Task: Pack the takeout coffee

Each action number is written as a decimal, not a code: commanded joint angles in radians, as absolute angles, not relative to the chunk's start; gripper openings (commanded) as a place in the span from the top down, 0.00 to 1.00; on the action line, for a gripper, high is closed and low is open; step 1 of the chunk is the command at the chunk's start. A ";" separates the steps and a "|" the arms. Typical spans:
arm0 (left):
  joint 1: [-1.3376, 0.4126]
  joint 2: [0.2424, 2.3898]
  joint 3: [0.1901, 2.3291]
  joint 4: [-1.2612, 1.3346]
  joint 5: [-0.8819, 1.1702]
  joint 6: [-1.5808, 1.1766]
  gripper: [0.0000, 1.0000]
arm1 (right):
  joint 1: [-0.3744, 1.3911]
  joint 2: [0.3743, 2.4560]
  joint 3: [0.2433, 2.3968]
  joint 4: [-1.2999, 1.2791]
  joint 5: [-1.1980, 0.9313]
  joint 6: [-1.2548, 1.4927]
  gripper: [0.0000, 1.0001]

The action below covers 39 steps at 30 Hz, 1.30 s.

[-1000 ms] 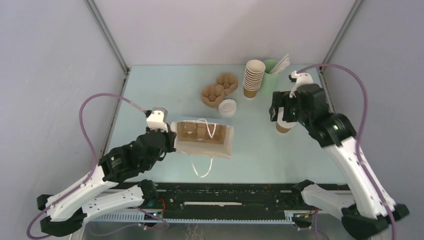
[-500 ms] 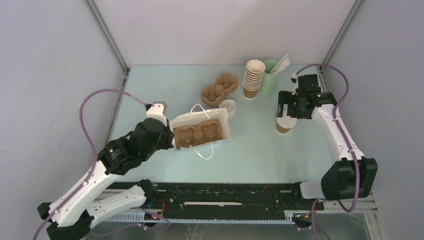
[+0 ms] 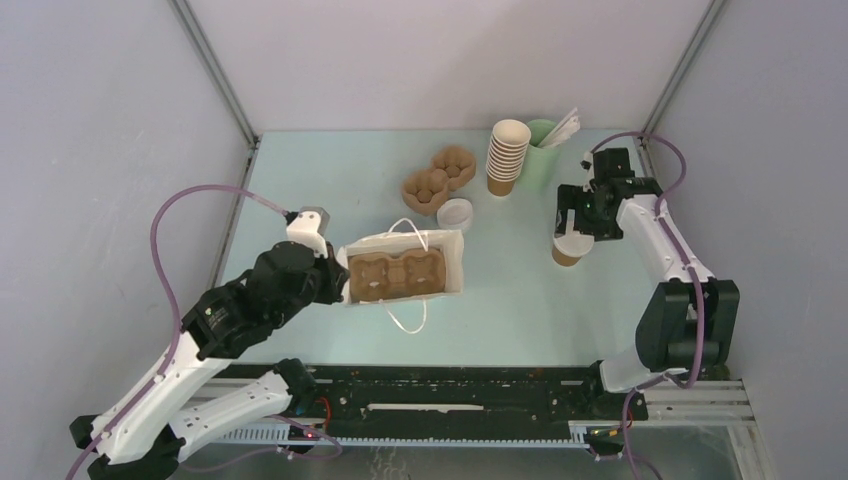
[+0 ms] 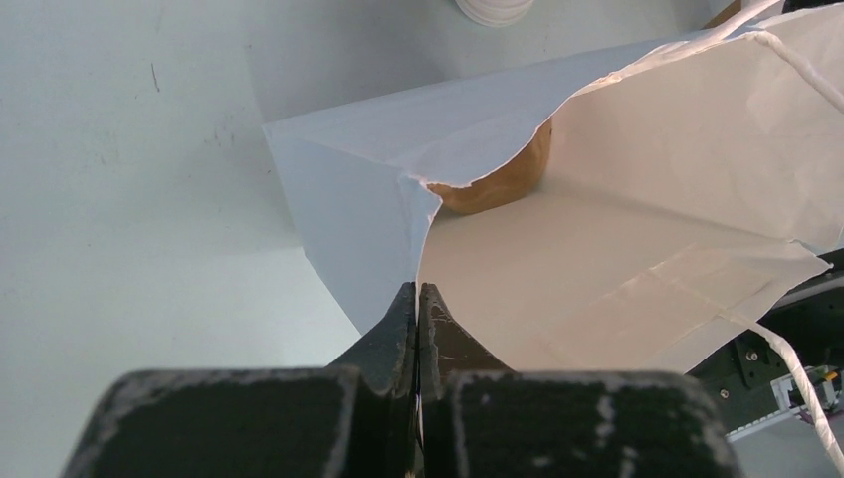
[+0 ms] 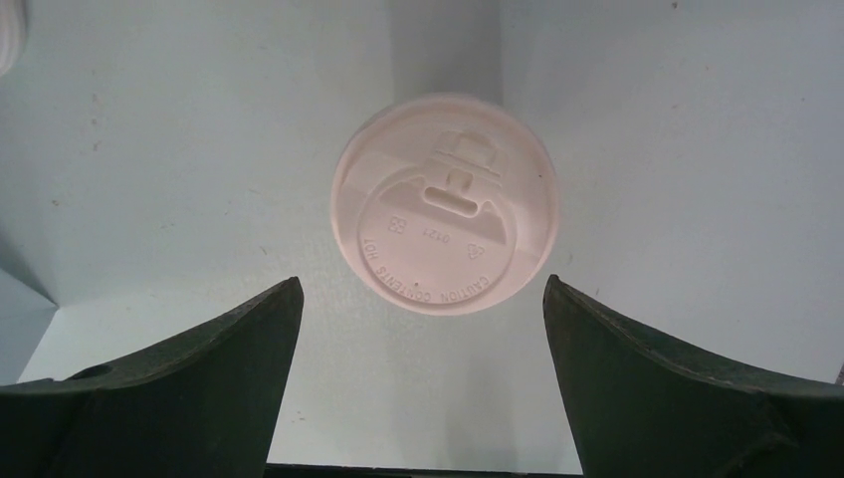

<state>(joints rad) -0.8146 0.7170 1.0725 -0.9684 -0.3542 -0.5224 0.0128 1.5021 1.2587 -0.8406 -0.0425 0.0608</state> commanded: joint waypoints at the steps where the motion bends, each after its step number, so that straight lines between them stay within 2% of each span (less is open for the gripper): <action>1: -0.809 0.710 1.088 -0.950 -0.341 -0.506 1.00 | 0.008 1.538 1.288 -0.826 -0.011 0.035 0.00; 7: -0.809 0.716 1.083 -0.946 -0.336 -0.511 1.00 | 0.008 1.555 1.291 -0.805 0.030 0.026 0.00; 29: -0.809 0.727 1.088 -0.936 -0.334 -0.523 1.00 | 0.021 1.620 1.291 -0.769 -0.032 0.002 0.00; 39: -0.809 0.736 1.085 -0.930 -0.323 -0.524 1.00 | 0.038 1.576 1.305 -0.785 0.034 0.015 0.00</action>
<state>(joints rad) -0.8146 0.7269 1.0725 -0.9672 -0.3393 -0.5236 0.0227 1.6070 1.2629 -0.7929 -0.0113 0.0204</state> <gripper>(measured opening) 0.005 0.994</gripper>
